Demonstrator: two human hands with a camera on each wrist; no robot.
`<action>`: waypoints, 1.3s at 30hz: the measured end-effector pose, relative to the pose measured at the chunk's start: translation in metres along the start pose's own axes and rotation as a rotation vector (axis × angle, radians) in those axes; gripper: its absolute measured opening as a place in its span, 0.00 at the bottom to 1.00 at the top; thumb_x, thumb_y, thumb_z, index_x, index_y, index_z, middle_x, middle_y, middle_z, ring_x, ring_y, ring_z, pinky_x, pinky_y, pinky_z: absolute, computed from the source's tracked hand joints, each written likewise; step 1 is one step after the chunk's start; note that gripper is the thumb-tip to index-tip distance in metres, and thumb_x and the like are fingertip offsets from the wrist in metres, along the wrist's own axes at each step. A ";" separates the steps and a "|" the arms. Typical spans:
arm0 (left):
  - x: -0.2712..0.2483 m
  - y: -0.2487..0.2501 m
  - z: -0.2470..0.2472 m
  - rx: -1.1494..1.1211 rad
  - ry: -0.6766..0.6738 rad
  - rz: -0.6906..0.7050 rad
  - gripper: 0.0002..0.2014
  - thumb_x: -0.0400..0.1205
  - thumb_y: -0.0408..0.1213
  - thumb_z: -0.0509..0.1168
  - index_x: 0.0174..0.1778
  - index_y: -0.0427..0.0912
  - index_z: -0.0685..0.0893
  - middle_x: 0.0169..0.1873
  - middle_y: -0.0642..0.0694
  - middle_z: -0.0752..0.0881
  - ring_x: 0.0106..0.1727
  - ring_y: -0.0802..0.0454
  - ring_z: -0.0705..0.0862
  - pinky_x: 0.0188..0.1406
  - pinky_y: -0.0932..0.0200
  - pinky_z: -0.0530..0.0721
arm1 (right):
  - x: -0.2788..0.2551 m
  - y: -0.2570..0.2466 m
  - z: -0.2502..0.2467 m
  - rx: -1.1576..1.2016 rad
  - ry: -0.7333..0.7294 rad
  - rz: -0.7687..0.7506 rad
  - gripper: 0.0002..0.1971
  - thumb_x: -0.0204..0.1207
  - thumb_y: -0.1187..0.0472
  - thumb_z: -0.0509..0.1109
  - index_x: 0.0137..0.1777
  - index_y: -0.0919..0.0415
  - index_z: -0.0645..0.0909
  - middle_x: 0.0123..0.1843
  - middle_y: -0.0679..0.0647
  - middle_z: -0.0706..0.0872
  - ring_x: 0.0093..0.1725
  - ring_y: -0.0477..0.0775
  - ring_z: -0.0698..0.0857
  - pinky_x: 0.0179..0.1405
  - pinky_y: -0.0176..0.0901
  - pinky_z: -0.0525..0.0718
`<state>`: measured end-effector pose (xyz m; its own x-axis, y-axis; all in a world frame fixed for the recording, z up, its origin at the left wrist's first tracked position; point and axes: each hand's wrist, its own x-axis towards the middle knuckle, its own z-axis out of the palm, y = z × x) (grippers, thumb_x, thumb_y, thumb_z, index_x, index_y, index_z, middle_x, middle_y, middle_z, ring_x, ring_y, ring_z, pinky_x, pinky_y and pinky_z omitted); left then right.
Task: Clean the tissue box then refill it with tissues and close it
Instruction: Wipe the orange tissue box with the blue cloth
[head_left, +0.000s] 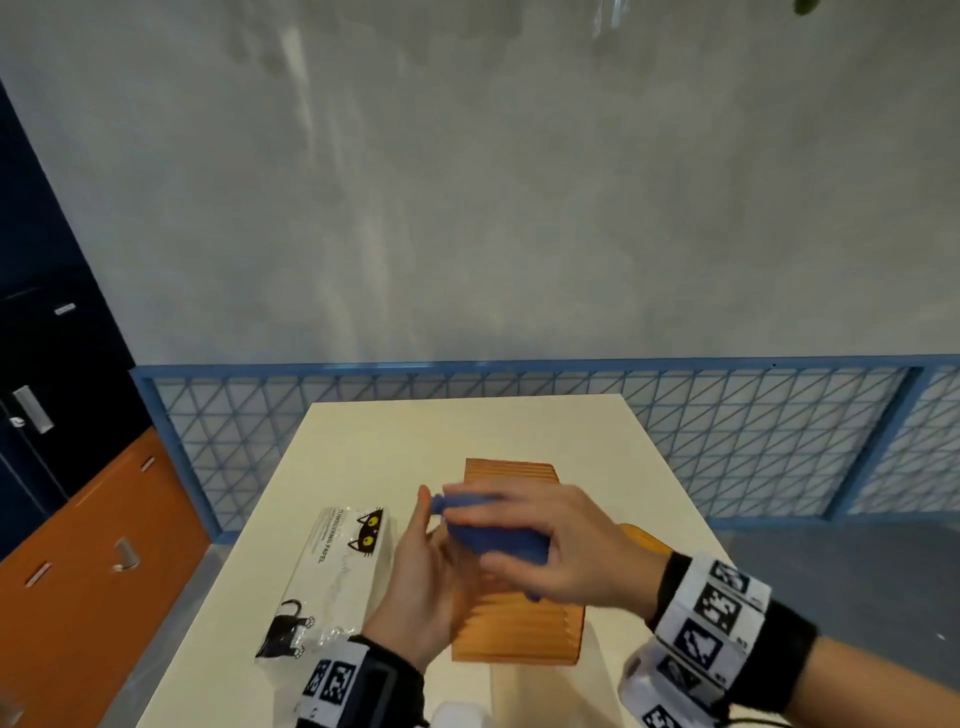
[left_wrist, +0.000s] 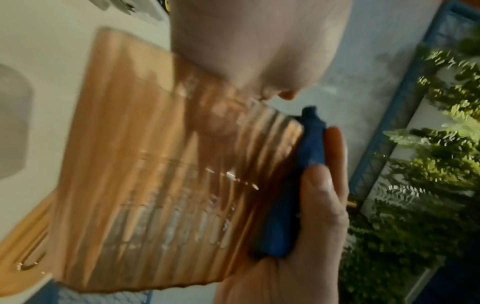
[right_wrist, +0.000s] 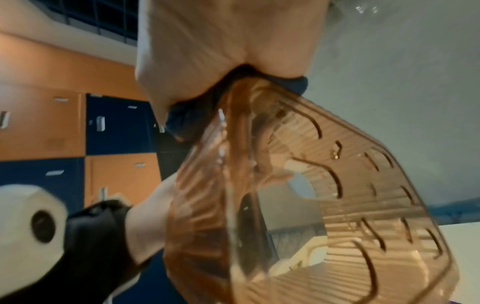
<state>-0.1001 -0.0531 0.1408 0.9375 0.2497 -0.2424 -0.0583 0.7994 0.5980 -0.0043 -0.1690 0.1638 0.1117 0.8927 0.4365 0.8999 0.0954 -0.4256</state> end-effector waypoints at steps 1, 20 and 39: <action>0.002 -0.004 -0.003 0.028 -0.006 -0.033 0.34 0.81 0.62 0.50 0.44 0.35 0.91 0.38 0.32 0.91 0.36 0.38 0.91 0.27 0.47 0.89 | -0.004 -0.001 0.003 -0.056 -0.059 -0.029 0.22 0.75 0.49 0.67 0.70 0.45 0.78 0.75 0.40 0.76 0.71 0.38 0.76 0.66 0.31 0.76; 0.003 -0.005 -0.028 0.704 -0.223 0.012 0.28 0.68 0.36 0.68 0.66 0.40 0.76 0.42 0.43 0.91 0.42 0.50 0.90 0.48 0.56 0.86 | 0.008 0.011 -0.011 -0.184 -0.228 -0.146 0.22 0.80 0.58 0.61 0.75 0.50 0.73 0.81 0.48 0.68 0.82 0.47 0.61 0.80 0.41 0.64; -0.006 -0.007 -0.022 0.794 -0.325 0.019 0.38 0.70 0.41 0.71 0.75 0.63 0.65 0.60 0.43 0.87 0.55 0.44 0.88 0.49 0.52 0.85 | 0.024 0.047 -0.056 -0.135 0.112 0.210 0.19 0.81 0.59 0.64 0.71 0.48 0.76 0.71 0.45 0.78 0.64 0.35 0.74 0.68 0.36 0.78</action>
<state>-0.1128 -0.0485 0.1209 0.9976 -0.0066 -0.0686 0.0688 0.1466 0.9868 0.0640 -0.1683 0.1987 0.3408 0.8319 0.4379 0.8993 -0.1527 -0.4098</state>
